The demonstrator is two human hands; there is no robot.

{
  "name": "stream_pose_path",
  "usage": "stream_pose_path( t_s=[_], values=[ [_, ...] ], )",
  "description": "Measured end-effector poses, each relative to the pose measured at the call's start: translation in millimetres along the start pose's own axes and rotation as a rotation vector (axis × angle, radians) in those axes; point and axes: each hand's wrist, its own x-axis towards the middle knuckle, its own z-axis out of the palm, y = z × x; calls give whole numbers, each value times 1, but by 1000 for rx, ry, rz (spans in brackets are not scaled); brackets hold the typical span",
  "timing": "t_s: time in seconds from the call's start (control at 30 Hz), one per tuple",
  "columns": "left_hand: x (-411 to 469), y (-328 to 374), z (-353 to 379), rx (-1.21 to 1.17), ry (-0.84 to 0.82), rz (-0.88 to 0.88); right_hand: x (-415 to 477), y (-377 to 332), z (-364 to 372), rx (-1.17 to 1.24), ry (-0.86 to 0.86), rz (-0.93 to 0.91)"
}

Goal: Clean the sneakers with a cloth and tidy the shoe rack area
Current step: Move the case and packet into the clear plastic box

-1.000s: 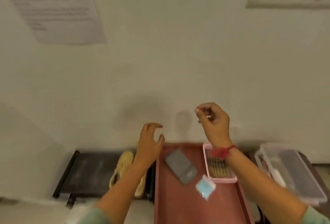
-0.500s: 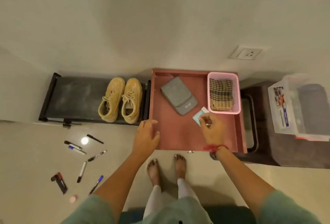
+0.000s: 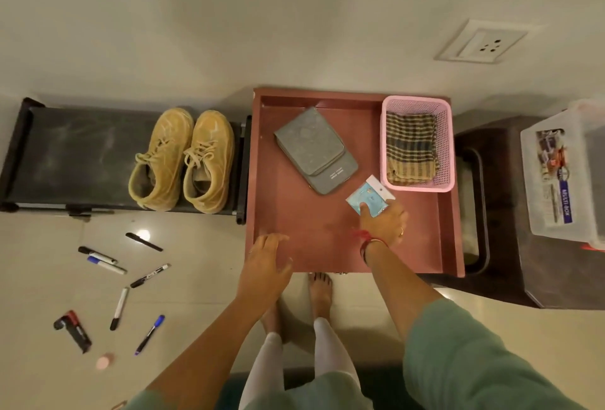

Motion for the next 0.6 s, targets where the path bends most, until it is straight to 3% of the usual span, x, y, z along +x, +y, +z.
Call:
stream_pose_path(
  t_s=[0.1, 0.33, 0.47, 0.6],
  values=[
    [7, 1, 6, 12, -17, -16, 12, 4, 8, -79, 1, 156],
    [30, 5, 14, 15, -8, -45, 29, 2, 29, -97, 65, 197],
    [55, 19, 14, -76, 51, -106, 48, 9, 43, 182, -110, 283],
    [94, 45, 9, -196, 187, -209, 83, 82, 102, 428, -280, 326]
  ],
)
